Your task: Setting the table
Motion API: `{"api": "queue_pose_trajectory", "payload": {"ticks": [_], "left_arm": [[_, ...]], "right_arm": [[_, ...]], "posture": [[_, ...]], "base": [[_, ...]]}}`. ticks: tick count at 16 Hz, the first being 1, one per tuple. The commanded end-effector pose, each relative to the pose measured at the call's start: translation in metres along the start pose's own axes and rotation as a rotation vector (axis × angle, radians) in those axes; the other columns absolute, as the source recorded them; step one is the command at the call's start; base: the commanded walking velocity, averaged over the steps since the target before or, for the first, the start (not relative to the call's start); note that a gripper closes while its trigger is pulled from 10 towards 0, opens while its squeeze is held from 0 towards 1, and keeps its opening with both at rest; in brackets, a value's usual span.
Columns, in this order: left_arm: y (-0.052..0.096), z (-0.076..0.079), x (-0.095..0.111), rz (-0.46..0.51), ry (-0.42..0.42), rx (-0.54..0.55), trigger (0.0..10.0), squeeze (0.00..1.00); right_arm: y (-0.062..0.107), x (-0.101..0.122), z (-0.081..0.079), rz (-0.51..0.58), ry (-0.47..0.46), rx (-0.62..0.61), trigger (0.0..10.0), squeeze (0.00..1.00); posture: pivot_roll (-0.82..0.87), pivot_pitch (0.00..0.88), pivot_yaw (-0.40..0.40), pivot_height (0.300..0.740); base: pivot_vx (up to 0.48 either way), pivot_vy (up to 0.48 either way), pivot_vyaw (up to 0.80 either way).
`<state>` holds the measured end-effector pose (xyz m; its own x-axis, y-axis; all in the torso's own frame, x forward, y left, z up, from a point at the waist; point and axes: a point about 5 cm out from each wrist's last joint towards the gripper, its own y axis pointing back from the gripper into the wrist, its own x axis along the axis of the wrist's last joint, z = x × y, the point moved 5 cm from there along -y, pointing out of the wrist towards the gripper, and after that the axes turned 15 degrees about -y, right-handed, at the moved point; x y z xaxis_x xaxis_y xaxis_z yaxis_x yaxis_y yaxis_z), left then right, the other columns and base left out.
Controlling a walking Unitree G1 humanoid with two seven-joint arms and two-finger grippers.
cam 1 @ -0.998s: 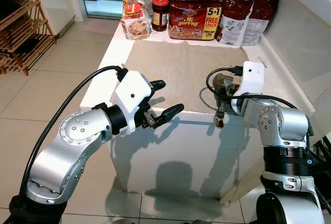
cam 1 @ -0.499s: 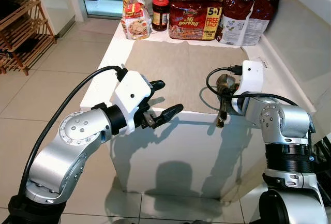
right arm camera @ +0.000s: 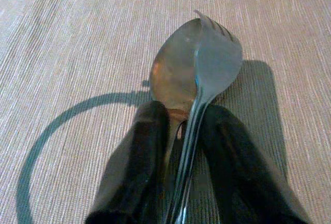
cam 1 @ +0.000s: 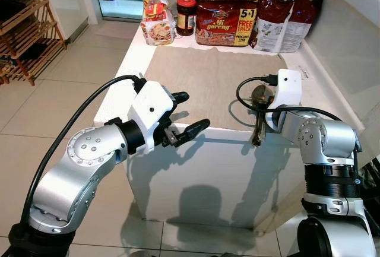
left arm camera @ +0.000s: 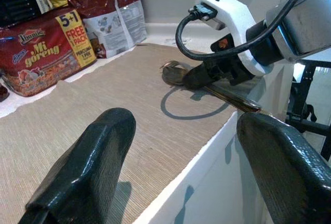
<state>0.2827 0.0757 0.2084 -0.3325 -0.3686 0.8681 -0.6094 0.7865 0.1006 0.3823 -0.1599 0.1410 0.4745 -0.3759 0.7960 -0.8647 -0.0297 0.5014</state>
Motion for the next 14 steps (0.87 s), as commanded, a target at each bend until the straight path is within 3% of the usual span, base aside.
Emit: {"api": "queue_pose_trajectory", "payload": {"ticks": [1, 9, 14], "left_arm": [[-0.001, 0.000, 0.001, -0.003, -0.011, -0.012, 10.0, 0.00], [-0.001, -0.005, 0.002, -0.003, -0.019, 0.003, 10.0, 0.00], [-0.005, -0.015, 0.000, -0.015, -0.037, 0.049, 10.0, 0.00]], "right_arm": [[-0.002, 0.001, 0.004, -0.011, -0.001, -0.019, 0.0, 0.00], [0.012, 0.031, -0.004, 0.099, -0.018, 0.002, 0.0, 0.00], [0.036, 0.062, -0.007, 0.294, 0.047, 0.020, 0.0, 0.00]], "posture": [[0.10, 0.024, -0.058, 0.740], [0.09, 0.022, -0.043, 0.740], [0.08, 0.024, -0.025, 0.740]], "base": [[0.000, 0.000, 0.00], [0.000, 0.000, 0.00], [0.000, 0.000, 0.00]]}}
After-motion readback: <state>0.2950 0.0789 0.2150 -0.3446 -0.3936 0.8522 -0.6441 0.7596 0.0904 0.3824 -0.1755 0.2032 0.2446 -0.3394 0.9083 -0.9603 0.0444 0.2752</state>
